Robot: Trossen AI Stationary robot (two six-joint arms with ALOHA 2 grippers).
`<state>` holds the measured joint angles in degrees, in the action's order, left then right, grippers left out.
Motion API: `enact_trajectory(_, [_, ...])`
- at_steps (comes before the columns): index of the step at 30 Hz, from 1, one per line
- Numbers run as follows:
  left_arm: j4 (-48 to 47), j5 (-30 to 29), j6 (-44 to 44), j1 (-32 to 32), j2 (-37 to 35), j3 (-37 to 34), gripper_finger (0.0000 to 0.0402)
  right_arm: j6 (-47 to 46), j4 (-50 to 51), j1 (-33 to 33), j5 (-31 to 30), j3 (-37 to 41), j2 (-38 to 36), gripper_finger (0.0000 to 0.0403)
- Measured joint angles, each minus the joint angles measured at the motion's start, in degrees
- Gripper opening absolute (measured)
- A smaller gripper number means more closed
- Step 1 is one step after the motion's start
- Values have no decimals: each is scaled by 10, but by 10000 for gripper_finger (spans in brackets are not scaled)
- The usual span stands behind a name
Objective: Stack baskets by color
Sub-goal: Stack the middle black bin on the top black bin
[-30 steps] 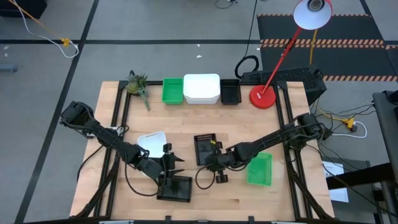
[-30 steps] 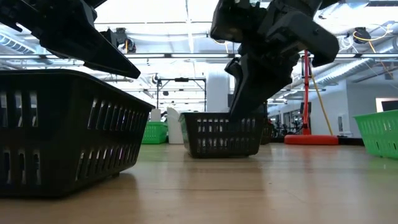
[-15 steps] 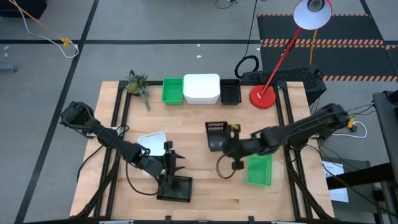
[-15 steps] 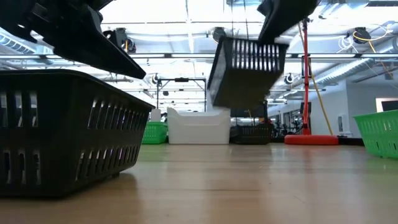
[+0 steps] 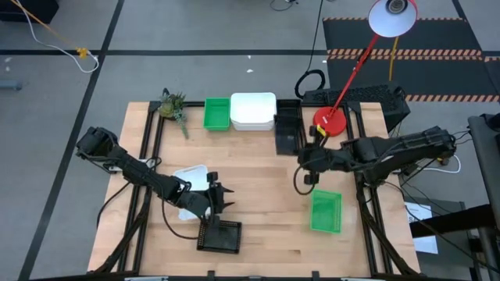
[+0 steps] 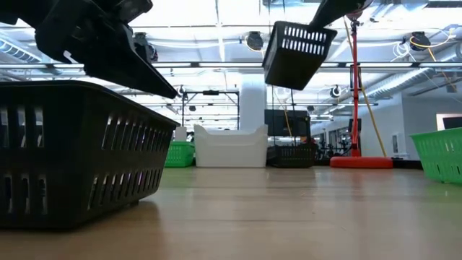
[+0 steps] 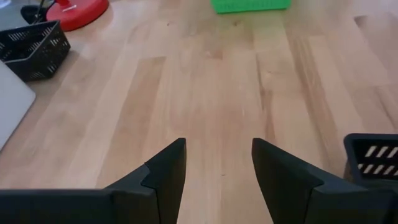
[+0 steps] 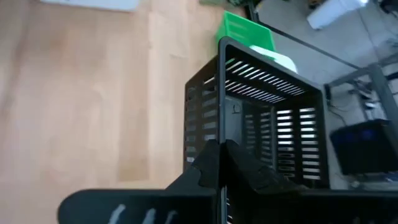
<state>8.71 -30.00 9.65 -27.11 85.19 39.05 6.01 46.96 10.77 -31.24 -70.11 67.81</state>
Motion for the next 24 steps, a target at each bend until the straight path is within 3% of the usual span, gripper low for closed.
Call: enact_trajectory(24, [1, 0, 0, 32, 0, 0, 186, 178, -4, -166, 0, 0, -44, 5])
